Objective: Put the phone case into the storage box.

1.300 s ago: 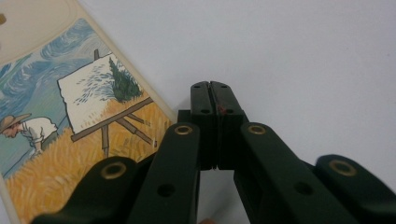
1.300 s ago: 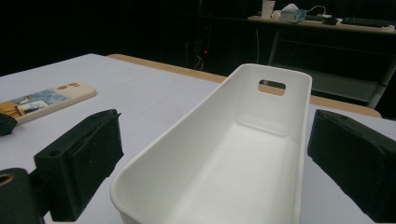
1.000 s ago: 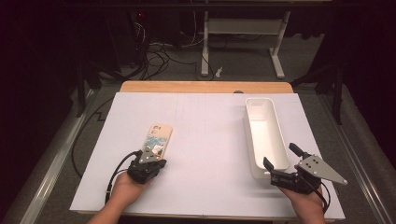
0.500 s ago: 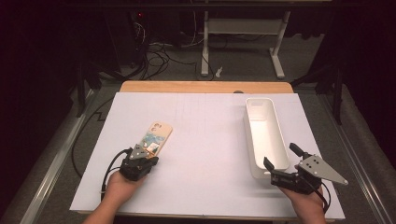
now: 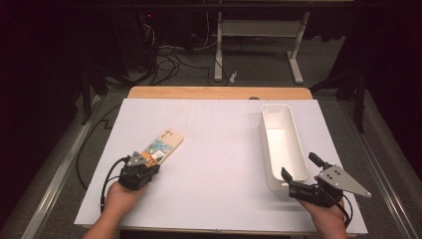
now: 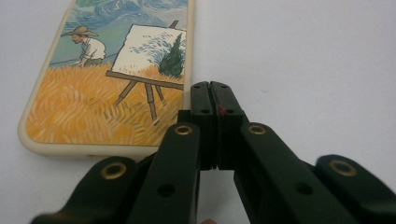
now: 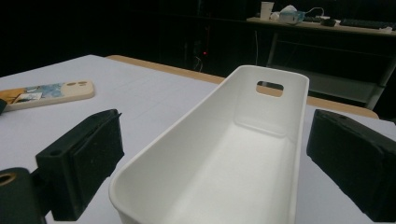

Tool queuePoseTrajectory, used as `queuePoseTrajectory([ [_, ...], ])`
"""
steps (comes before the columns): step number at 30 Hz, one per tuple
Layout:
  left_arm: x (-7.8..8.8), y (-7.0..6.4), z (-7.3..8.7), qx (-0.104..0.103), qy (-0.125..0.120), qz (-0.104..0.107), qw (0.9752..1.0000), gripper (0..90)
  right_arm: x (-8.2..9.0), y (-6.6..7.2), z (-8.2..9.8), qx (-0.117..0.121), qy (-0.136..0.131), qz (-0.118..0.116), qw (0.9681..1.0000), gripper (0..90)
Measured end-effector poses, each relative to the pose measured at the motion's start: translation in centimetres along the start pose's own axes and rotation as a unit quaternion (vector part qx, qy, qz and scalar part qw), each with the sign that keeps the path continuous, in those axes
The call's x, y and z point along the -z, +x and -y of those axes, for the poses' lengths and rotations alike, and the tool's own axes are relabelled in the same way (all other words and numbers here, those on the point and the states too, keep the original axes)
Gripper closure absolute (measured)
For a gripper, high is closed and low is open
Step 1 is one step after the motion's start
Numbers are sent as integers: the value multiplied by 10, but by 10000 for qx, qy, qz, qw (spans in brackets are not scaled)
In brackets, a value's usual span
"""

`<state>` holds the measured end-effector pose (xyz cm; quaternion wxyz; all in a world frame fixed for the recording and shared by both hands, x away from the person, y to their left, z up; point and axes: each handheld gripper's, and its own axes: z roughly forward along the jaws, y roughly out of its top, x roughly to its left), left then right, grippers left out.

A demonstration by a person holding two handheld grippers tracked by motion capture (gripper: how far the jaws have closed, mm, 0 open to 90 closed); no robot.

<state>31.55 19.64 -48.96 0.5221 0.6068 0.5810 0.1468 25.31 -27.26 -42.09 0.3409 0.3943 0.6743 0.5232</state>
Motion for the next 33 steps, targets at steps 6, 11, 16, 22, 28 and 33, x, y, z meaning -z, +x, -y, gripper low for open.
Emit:
queuePoseTrajectory([
  [6,14,-3,-3,71,-133,398,9991,886,0,0,-1,26,7,5,10000,45],
  [11,25,-6,-8,158,-344,689,9969,885,1,-2,0,-8,-14,42,10000,45],
  [16,32,-5,-11,82,-431,756,9962,879,3,-3,0,-38,-65,48,10000,45],
  [22,39,-2,-14,15,-524,863,9949,833,2,-2,0,-43,-48,52,10000,45],
  [28,43,0,-14,-87,-555,879,9945,739,3,-2,-1,-52,-65,83,9999,45],
  [33,41,1,-11,-107,-512,901,9946,551,3,-3,-2,-72,-101,109,9999,45],
])
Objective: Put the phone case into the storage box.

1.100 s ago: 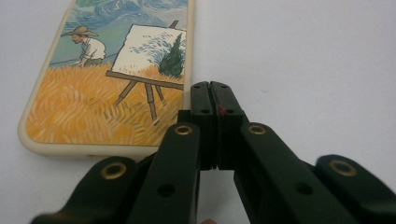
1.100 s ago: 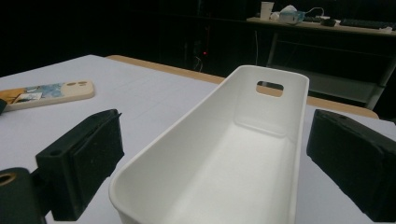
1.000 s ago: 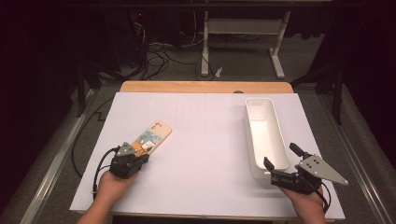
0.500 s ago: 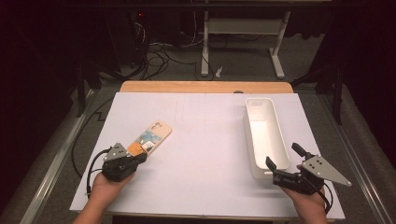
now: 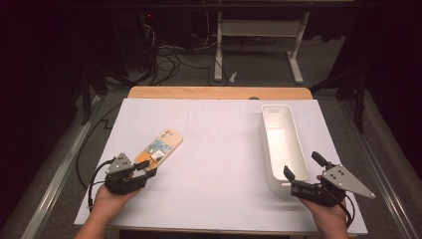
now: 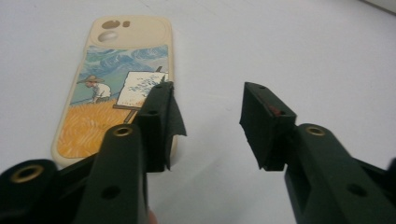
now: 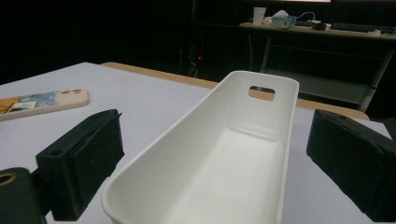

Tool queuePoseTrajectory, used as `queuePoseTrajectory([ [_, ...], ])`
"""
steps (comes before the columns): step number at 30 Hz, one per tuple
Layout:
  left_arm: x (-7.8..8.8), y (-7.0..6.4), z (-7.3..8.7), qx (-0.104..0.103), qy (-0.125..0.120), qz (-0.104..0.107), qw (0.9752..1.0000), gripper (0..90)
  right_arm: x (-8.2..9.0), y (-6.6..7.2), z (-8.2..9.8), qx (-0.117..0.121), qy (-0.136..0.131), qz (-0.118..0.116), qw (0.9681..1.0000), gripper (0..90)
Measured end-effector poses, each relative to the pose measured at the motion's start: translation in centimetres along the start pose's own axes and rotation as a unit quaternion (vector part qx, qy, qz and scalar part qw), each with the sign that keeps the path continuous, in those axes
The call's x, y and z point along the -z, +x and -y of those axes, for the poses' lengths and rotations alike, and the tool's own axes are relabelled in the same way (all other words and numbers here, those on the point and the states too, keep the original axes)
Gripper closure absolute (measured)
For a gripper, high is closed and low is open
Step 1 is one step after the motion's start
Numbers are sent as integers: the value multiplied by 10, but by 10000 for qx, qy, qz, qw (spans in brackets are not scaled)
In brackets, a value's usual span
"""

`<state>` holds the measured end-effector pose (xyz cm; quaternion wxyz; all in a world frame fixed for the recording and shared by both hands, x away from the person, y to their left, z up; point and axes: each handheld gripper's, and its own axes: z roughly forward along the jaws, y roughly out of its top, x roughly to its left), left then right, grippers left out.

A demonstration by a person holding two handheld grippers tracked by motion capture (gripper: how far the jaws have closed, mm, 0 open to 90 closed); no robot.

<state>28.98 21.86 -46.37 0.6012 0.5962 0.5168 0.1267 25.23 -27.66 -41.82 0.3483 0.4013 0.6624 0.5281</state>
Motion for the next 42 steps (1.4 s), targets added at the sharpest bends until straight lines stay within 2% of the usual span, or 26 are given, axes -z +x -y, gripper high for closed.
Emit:
queuePoseTrajectory([
  [1,0,0,0,3,19,17,10000,551,0,0,0,0,0,0,10000,45],
  [2,-1,0,0,54,32,25,10000,498,0,-1,0,-17,-7,-11,10000,45],
  [6,2,-2,-2,143,-45,93,9998,426,1,-2,2,-31,-6,-54,10000,45],
  [8,3,-3,-4,211,-81,139,9996,422,1,-3,2,-31,-7,-58,10000,45],
  [11,4,-1,-5,232,-139,141,9995,368,1,-2,1,-48,-33,-72,10000,45],
  [15,5,5,-6,295,-148,29,9995,310,1,-2,0,-53,-26,-56,10000,45],
  [19,7,10,-9,449,-216,-28,9988,257,0,0,0,-10,-17,-45,10000,45],
  [20,8,11,-10,442,-238,-68,9987,219,0,0,0,11,-4,-43,10000,45],
  [27,5,10,-10,369,-185,-112,9991,121,0,-1,1,3,11,-31,10000,45],
  [28,4,10,-10,387,-184,-121,9990,85,0,-1,1,-1,11,-34,10000,46],
  [32,4,9,-10,383,-156,-68,9991,30,0,0,1,2,11,-33,10000,45],
  [42,6,9,-12,352,-281,-40,9990,1,0,-1,1,-5,19,-20,10000,45],
])
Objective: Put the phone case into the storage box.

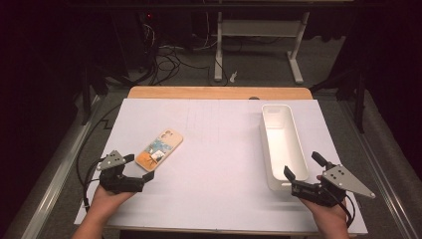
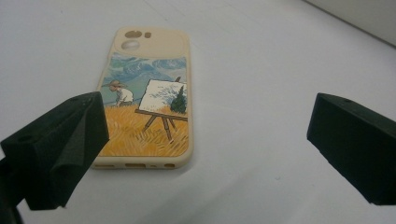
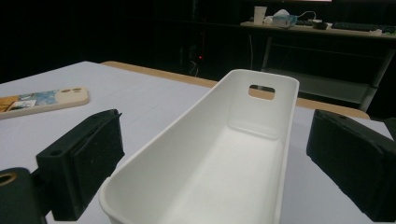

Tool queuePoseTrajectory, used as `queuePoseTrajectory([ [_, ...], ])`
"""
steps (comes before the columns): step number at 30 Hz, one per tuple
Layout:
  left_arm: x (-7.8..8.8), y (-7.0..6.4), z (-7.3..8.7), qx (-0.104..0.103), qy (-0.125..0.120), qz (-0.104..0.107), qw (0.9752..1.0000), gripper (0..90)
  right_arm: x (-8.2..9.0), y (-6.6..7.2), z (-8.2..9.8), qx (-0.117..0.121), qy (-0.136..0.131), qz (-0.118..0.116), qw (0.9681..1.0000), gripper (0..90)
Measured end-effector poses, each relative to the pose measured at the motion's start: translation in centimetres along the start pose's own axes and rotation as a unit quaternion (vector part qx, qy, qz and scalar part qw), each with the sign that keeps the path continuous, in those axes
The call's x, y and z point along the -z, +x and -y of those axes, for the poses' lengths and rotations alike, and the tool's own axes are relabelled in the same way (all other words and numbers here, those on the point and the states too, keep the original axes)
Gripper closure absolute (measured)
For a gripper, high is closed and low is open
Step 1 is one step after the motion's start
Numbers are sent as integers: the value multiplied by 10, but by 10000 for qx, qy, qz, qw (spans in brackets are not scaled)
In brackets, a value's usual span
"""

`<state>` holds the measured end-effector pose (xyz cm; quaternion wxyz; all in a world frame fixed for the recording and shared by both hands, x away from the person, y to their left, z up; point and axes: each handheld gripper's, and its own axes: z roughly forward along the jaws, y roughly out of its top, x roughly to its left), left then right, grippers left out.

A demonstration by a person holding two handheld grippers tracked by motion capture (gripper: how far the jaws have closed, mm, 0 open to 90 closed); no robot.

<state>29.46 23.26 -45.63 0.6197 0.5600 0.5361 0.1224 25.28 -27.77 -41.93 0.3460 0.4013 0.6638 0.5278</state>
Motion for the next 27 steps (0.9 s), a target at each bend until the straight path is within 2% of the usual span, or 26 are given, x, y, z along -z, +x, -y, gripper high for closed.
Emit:
queuePoseTrajectory([
  [7,1,0,-3,86,-175,-1,9998,1,0,0,0,-3,-13,14,10000,46],
  [15,2,2,-7,53,-268,-63,9996,1,1,0,0,7,-5,34,10000,46],
  [17,1,4,-8,16,-229,-134,9996,1,0,0,0,6,6,36,10000,46],
  [22,-7,4,-8,-155,55,-353,9992,1,0,-1,1,7,-2,43,10000,46],
  [25,-13,4,-13,-51,200,-507,9985,1,0,-1,1,-11,17,53,10000,46],
  [27,-17,3,-18,-95,319,-652,9973,1,0,-2,1,-2,17,49,10000,46],
])
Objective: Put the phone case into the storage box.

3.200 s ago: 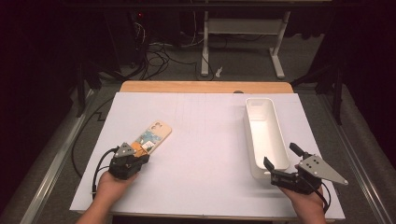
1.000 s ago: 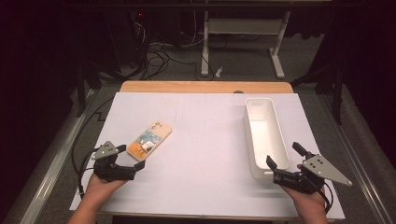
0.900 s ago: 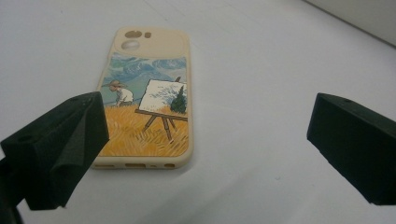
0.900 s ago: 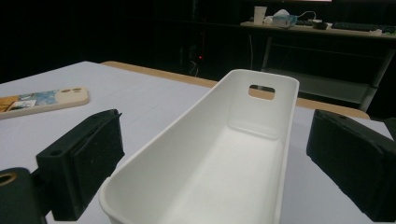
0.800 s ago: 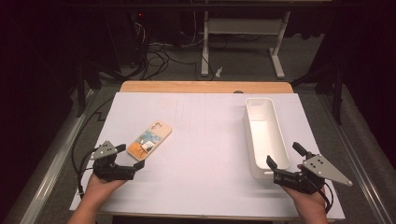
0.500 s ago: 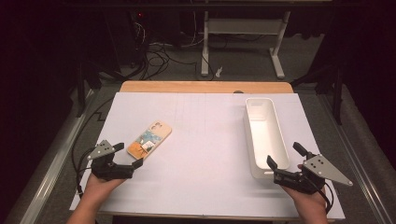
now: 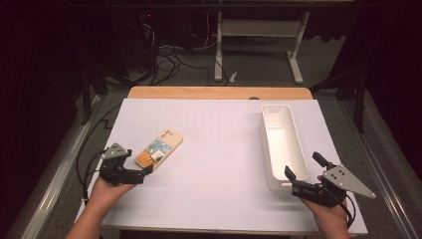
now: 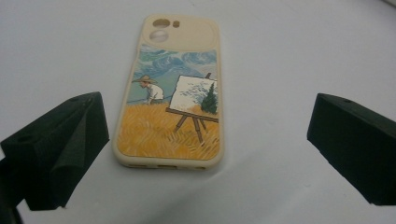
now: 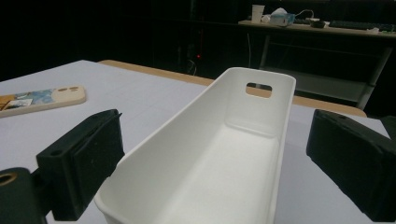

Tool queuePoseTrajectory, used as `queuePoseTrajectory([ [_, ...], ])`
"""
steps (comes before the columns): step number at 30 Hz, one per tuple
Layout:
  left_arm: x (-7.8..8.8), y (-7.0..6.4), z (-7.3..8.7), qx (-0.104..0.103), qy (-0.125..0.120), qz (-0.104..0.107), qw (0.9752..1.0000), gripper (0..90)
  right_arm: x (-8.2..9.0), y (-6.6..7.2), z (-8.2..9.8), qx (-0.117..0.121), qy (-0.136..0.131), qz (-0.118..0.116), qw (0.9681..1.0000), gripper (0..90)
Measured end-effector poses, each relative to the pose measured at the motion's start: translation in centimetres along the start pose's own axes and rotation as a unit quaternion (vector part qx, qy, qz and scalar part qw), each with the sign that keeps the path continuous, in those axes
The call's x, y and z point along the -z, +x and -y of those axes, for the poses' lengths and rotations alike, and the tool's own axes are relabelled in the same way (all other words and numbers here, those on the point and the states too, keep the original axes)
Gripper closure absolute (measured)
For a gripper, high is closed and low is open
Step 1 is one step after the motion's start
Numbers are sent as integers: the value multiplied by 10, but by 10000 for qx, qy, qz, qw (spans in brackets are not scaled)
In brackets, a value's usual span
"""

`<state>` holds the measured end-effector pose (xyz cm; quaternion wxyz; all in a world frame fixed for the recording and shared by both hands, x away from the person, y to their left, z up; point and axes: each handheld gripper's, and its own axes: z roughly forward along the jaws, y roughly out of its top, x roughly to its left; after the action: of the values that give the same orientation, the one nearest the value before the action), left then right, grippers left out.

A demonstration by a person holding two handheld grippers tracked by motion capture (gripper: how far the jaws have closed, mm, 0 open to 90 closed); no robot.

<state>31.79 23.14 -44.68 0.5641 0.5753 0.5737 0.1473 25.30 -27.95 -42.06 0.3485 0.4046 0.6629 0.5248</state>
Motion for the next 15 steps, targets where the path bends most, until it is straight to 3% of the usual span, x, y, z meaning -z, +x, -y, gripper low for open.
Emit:
queuePoseTrajectory([
  [5,-3,1,-15,105,217,-150,9996,1,0,-1,0,-21,-8,4,10000,47],
  [9,-9,-5,-21,-148,488,-296,9983,1,0,0,0,-5,-5,7,10000,47],
  [12,-15,-8,-25,-199,695,-357,9967,1,1,0,-1,1,-5,5,10000,47],
  [15,-23,-10,-30,-321,936,-479,9939,1,1,0,-1,3,-8,0,10000,48],
])
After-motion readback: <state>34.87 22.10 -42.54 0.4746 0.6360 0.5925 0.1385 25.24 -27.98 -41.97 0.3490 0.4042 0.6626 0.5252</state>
